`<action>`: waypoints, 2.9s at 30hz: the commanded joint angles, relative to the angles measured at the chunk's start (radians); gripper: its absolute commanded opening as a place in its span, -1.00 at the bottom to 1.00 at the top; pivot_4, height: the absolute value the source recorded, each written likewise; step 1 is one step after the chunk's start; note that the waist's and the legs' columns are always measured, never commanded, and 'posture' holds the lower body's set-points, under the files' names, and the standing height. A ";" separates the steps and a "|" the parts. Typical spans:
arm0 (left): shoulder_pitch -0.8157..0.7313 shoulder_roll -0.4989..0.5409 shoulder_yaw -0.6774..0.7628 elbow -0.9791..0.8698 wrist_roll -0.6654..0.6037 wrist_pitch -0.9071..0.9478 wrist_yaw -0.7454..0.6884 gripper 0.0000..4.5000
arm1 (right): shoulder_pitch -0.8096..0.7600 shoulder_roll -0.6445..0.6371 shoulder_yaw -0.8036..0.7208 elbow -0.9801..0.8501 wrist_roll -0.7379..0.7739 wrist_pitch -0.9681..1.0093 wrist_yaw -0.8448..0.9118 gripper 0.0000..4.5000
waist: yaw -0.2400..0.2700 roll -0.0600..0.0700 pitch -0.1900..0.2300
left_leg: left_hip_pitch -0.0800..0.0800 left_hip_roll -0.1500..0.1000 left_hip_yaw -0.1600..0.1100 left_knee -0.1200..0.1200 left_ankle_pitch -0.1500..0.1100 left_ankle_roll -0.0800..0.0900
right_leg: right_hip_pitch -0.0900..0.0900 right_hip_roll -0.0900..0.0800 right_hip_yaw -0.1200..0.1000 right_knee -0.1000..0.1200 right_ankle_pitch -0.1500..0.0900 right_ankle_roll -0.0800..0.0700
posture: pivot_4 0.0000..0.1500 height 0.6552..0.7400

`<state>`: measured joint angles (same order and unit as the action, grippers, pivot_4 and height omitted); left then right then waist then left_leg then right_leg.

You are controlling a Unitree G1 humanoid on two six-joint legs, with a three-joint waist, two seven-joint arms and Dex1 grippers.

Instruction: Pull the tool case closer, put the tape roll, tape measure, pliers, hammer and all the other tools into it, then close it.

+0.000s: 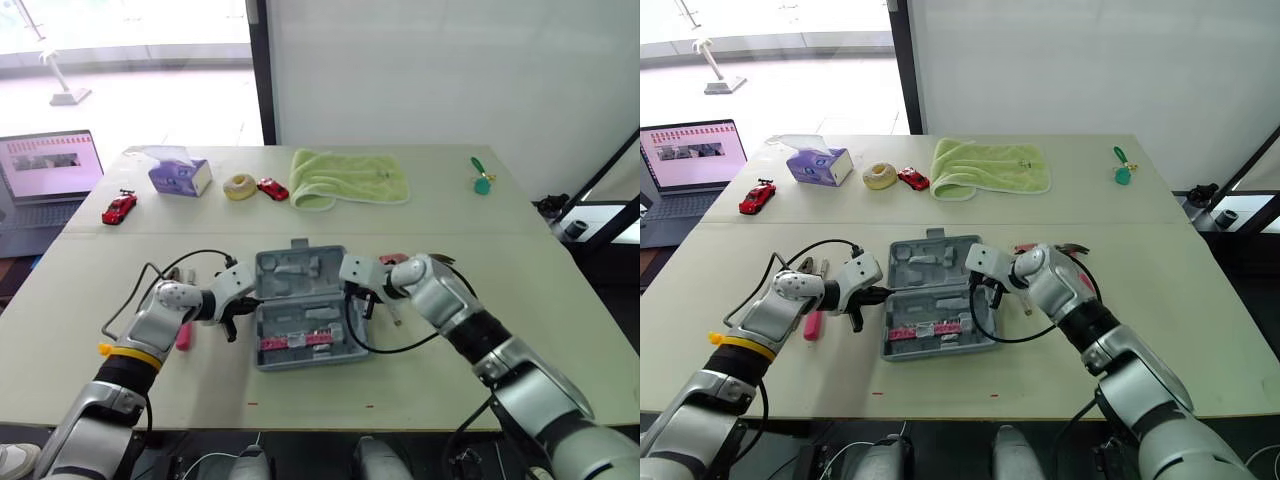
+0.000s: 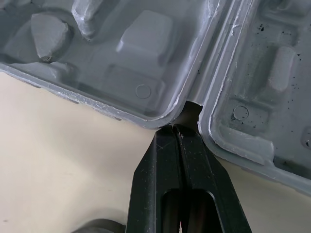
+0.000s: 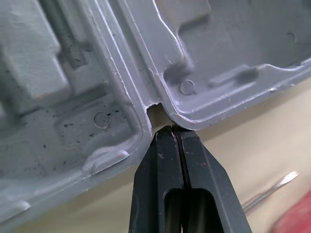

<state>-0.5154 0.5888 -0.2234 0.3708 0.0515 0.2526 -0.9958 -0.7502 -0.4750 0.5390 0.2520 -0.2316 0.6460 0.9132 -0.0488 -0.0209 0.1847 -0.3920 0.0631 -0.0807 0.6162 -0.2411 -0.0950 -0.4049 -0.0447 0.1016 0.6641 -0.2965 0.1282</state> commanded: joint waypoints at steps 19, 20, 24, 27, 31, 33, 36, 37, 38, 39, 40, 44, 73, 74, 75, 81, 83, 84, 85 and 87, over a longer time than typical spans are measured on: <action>0.322 0.134 0.016 -0.434 -0.116 0.150 -0.101 -0.99 | 0.346 -0.097 -0.028 -0.735 0.093 0.539 -0.060 -1.00 | 0.003 0.000 0.000 | 0.000 0.000 0.000 0.000 0.000 0.000 | 0.000 0.000 0.000 -0.001 -0.001 -0.001 | 1.00 1.00; 0.327 0.137 0.017 -0.443 -0.120 0.155 -0.100 -0.99 | 0.347 -0.101 -0.025 -0.745 0.101 0.551 -0.063 -1.00 | 0.003 0.000 0.000 | 0.000 0.000 0.000 0.000 0.000 0.000 | 0.000 0.000 0.000 -0.001 -0.001 -0.001 | 1.00 1.00; 0.356 0.154 0.019 -0.469 -0.130 0.170 -0.100 -0.99 | 0.344 -0.120 -0.010 -0.774 0.138 0.590 -0.076 -1.00 | 0.003 0.000 0.000 | 0.000 0.000 0.000 0.000 0.000 0.000 | 0.000 0.000 0.000 -0.001 -0.001 -0.001 | 1.00 1.00; 0.385 0.171 0.018 -0.483 -0.133 0.170 -0.095 -0.99 | 0.341 -0.127 0.001 -0.788 0.163 0.610 -0.092 -1.00 | 0.003 0.000 0.000 | 0.000 0.000 0.000 -0.001 0.000 0.000 | 0.000 0.000 0.000 -0.001 -0.001 -0.001 | 1.00 1.00; 0.398 0.179 0.025 -0.477 -0.136 0.164 -0.085 -0.99 | 0.342 -0.129 -0.001 -0.808 0.199 0.639 -0.120 -1.00 | 0.003 0.000 0.000 | 0.000 0.000 0.000 -0.001 0.000 0.000 | 0.000 0.000 0.000 -0.001 -0.001 -0.001 | 1.00 1.00; 0.394 0.179 0.026 -0.469 -0.135 0.161 -0.080 -0.99 | 0.340 -0.134 0.001 -0.810 0.215 0.642 -0.131 -1.00 | 0.003 0.000 0.000 | 0.000 0.000 0.000 -0.001 0.000 0.001 | 0.000 0.000 0.000 -0.001 -0.001 -0.001 | 1.00 1.00; 0.388 0.177 0.024 -0.461 -0.135 0.158 -0.076 -0.99 | 0.336 -0.145 0.004 -0.808 0.236 0.645 -0.148 -1.00 | 0.003 0.000 0.000 | 0.000 0.000 0.000 -0.001 0.000 0.001 | 0.000 0.000 0.000 -0.001 -0.001 -0.001 | 1.00 1.00; 0.386 0.177 0.024 -0.458 -0.136 0.157 -0.076 -0.99 | 0.335 -0.148 0.005 -0.808 0.243 0.647 -0.153 -1.00 | 0.003 0.000 0.000 | 0.000 0.000 0.000 -0.001 0.000 0.001 | 0.000 0.000 0.000 -0.001 -0.001 -0.001 | 1.00 1.00; 0.383 0.176 0.024 -0.454 -0.136 0.156 -0.075 -0.99 | 0.334 -0.153 0.006 -0.811 0.251 0.652 -0.154 -1.00 | 0.003 0.000 0.000 | 0.000 0.000 0.000 -0.001 0.000 0.001 | 0.000 0.000 0.000 -0.001 -0.001 -0.001 | 1.00 1.00; 0.382 0.176 0.023 -0.452 -0.136 0.155 -0.074 -0.99 | 0.333 -0.157 0.007 -0.814 0.259 0.655 -0.156 -1.00 | 0.003 0.000 0.000 | 0.000 0.000 0.000 -0.001 0.000 0.001 | 0.000 0.000 0.000 -0.001 -0.001 -0.001 | 1.00 1.00; 0.381 0.177 0.023 -0.451 -0.137 0.155 -0.074 -0.99 | 0.330 -0.161 0.010 -0.814 0.266 0.656 -0.159 -1.00 | 0.004 0.000 0.000 | 0.000 0.000 0.000 -0.001 0.000 0.001 | 0.000 0.000 0.000 -0.001 -0.001 -0.001 | 1.00 1.00; 0.390 0.186 0.019 -0.458 -0.140 0.151 -0.083 -0.99 | 0.322 -0.169 0.015 -0.811 0.286 0.654 -0.176 -1.00 | 0.003 0.000 0.000 | 0.000 0.000 0.000 -0.001 0.000 0.000 | 0.000 0.000 0.000 -0.001 -0.001 -0.001 | 1.00 1.00; 0.444 0.290 0.292 -0.447 -0.282 0.131 -0.083 -0.99 | 0.547 -0.355 -0.456 -0.931 0.468 0.482 -0.161 -1.00 | 0.005 -0.001 0.001 | 0.000 0.001 0.000 -0.001 0.000 0.001 | -0.001 0.001 0.000 -0.001 -0.002 -0.002 | 1.00 1.00; 0.454 0.299 0.331 -0.445 -0.305 0.124 -0.093 -0.99 | 0.586 -0.363 -0.514 -0.953 0.487 0.450 -0.144 -1.00 | 0.006 -0.003 0.002 | -0.001 0.001 0.000 -0.001 0.000 0.001 | -0.001 0.001 0.000 -0.001 -0.002 -0.002 | 1.00 1.00; 0.454 0.302 0.387 -0.431 -0.340 0.134 -0.090 -0.99 | 0.639 -0.370 -0.591 -0.975 0.504 0.388 -0.116 -1.00 | 0.006 -0.003 0.002 | -0.001 0.001 0.000 -0.001 -0.001 0.001 | -0.001 0.001 0.000 -0.002 -0.002 -0.002 | 1.00 1.00; 0.475 0.342 0.707 -0.107 -0.408 -0.013 -0.065 -0.60 | 0.859 -0.259 -1.211 -0.863 0.665 0.174 0.004 -0.89 | 0.003 -0.004 0.002 | 0.000 0.001 0.000 -0.001 -0.001 0.001 | 0.001 0.000 -0.001 -0.003 -0.002 -0.002 | 1.00 1.00; 0.468 0.340 0.753 -0.022 -0.411 -0.060 -0.038 -0.17 | 0.913 -0.244 -1.295 -0.814 0.691 0.125 0.030 -0.64 | 0.005 -0.004 0.002 | 0.001 0.001 0.001 -0.002 -0.001 0.001 | 0.002 0.000 -0.001 -0.005 -0.003 -0.003 | 1.00 1.00; 0.460 0.340 0.782 0.038 -0.419 -0.079 -0.019 0.09 | 0.946 -0.233 -1.334 -0.786 0.696 0.092 0.039 -0.40 | 0.005 -0.004 0.002 | 0.001 0.001 0.001 -0.002 -0.001 0.001 | 0.002 0.000 -0.001 -0.005 -0.003 -0.004 | 1.00 1.00; 0.458 0.348 0.807 0.113 -0.420 -0.103 -0.002 0.33 | 0.984 -0.218 -1.375 -0.751 0.702 0.056 0.054 -0.16 | 0.005 -0.004 0.002 | 0.001 0.001 0.001 -0.003 -0.001 0.001 | 0.002 0.000 -0.001 -0.005 -0.003 -0.004 | 1.00 1.00; 0.469 0.365 0.830 0.243 -0.404 -0.162 0.018 0.77 | 1.056 -0.190 -1.418 -0.687 0.697 -0.013 0.065 0.27 | 0.005 -0.004 0.002 | 0.001 0.001 0.001 -0.003 -0.001 0.001 | 0.002 0.000 -0.001 -0.005 -0.003 -0.004 | 1.00 1.00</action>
<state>-0.0515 0.9276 0.5562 0.5319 -0.3566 0.1440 -0.9977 0.2757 -0.6804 -0.8165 -0.4702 0.4543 0.6959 0.9649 -0.0443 -0.0248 0.1868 -0.3911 0.0640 -0.0795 0.6133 -0.2418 -0.0942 -0.4031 -0.0450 0.1011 0.6585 -0.2997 0.1239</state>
